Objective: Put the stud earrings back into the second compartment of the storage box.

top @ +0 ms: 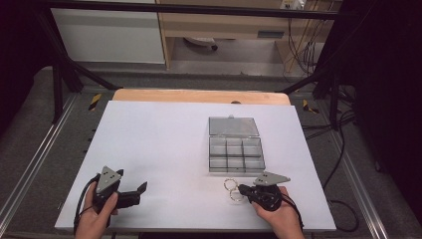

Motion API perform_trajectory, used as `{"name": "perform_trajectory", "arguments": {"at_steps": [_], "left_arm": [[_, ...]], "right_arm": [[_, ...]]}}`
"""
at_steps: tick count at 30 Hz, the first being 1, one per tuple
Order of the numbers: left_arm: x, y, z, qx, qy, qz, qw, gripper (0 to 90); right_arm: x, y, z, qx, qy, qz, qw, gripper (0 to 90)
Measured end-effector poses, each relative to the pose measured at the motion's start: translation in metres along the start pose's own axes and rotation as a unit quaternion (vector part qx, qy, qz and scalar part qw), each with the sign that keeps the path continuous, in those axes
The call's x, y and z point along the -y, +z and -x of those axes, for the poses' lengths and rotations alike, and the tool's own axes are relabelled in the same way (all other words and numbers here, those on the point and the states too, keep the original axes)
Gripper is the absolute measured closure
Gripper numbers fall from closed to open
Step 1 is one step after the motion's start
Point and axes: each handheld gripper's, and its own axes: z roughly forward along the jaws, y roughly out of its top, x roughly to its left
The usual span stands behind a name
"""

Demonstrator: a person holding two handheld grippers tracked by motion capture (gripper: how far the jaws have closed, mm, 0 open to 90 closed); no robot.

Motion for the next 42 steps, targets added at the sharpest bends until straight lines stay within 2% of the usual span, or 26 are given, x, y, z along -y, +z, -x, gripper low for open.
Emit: {"name": "perform_trajectory", "arguments": {"at_steps": [2, 7, 11, 15, 24, 26, 27, 34, 42], "left_arm": [[0.001, 0.000, 0.000, 0.000, 0.001, -0.001, 1.0000, 7.7], [0.001, 0.001, -0.001, -0.001, 0.002, -0.004, 1.0000, 7.6], [0.001, 0.002, 0.000, -0.001, 0.000, -0.005, 1.0000, 7.6], [0.001, 0.002, 0.001, -0.001, 0.001, -0.007, 1.0000, 7.6], [0.002, 0.000, -0.002, -0.003, -0.003, -0.004, 1.0000, 7.7], [0.001, 0.001, -0.001, 0.000, -0.004, -0.004, 1.0000, 7.8], [0.001, 0.001, 0.000, 0.001, -0.001, -0.004, 1.0000, 7.7], [0.003, 0.002, -0.001, -0.001, -0.003, -0.009, 1.0000, 7.8], [0.003, 0.003, 0.001, 0.002, -0.003, -0.011, 0.9999, 7.9]], "right_arm": [[-0.005, 0.001, -0.001, -0.009, -0.003, 0.008, 0.9999, 86.9], [-0.019, 0.002, -0.005, -0.014, -0.019, 0.016, 0.9996, 86.9], [-0.029, 0.000, -0.007, -0.020, -0.017, 0.024, 0.9993, 86.9], [-0.046, -0.003, -0.005, -0.020, -0.017, 0.037, 0.9990, 86.9], [-0.089, -0.010, 0.021, 0.002, 0.010, 0.075, 0.9971, 86.9], [-0.093, -0.010, 0.025, 0.007, 0.013, 0.080, 0.9967, 86.9], [-0.099, -0.010, 0.031, 0.014, 0.019, 0.086, 0.9960, 86.9], [-0.112, -0.007, 0.050, 0.041, 0.025, 0.080, 0.9957, 86.9], [-0.125, 0.001, 0.065, 0.060, 0.035, 0.084, 0.9941, 86.9]]}}
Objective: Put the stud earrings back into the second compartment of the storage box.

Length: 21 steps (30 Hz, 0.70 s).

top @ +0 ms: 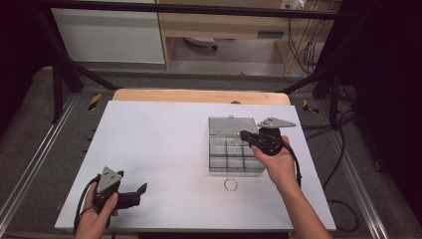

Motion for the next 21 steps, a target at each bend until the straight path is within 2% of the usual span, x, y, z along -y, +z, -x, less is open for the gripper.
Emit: {"name": "perform_trajectory", "arguments": {"at_steps": [10, 21], "left_arm": [[0.001, 0.000, -0.001, 0.002, 0.000, -0.003, 1.0000, 7.9], [0.001, 0.001, 0.000, 0.004, 0.002, -0.006, 1.0000, 8.0]], "right_arm": [[-0.006, 0.010, 0.009, 0.012, 0.002, -0.011, 0.9999, 86.9], [-0.002, 0.020, 0.015, 0.028, 0.001, -0.029, 0.9992, 86.9]]}}
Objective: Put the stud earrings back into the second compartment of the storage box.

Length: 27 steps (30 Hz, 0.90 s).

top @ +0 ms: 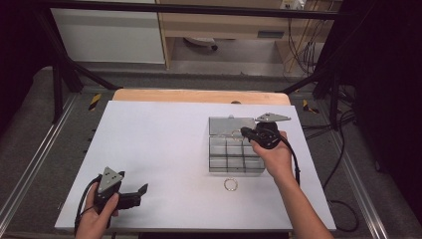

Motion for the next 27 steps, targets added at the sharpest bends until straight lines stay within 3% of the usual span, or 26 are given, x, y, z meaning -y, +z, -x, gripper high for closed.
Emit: {"name": "perform_trajectory", "arguments": {"at_steps": [27], "left_arm": [[0.000, -0.002, -0.001, -0.004, 0.002, -0.002, 1.0000, 7.4]], "right_arm": [[0.019, 0.025, 0.002, 0.025, -0.012, -0.045, 0.9986, 86.9]]}}
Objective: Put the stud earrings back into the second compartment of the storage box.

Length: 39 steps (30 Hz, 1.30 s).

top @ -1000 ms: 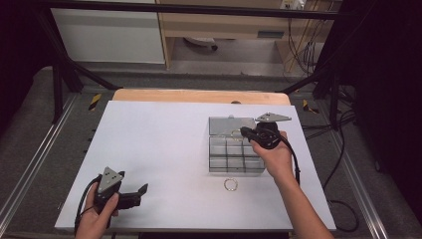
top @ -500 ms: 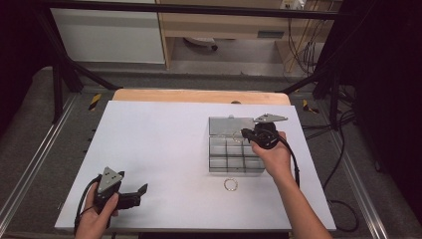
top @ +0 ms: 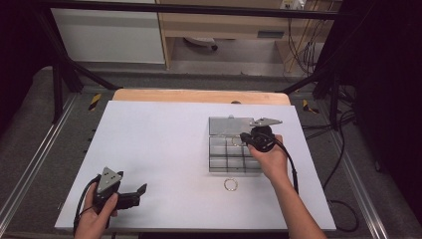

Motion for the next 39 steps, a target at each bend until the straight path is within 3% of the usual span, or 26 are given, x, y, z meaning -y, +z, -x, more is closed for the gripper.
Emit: {"name": "perform_trajectory", "arguments": {"at_steps": [16, 35, 37, 39], "left_arm": [[0.000, 0.001, 0.001, 0.001, 0.003, -0.004, 1.0000, 7.4], [0.000, 0.001, 0.000, 0.002, 0.002, -0.004, 1.0000, 7.4], [0.000, 0.001, 0.000, 0.003, 0.002, -0.003, 1.0000, 7.4], [0.000, 0.001, 0.000, 0.003, 0.002, -0.003, 1.0000, 7.4]], "right_arm": [[0.009, 0.018, -0.006, 0.019, -0.006, -0.032, 0.9993, 86.9], [0.011, 0.025, -0.009, 0.023, -0.001, -0.036, 0.9991, 86.7], [0.011, 0.026, -0.009, 0.022, 0.005, -0.033, 0.9992, 80.0], [0.011, 0.024, -0.010, 0.017, 0.009, -0.023, 0.9995, 79.3]]}}
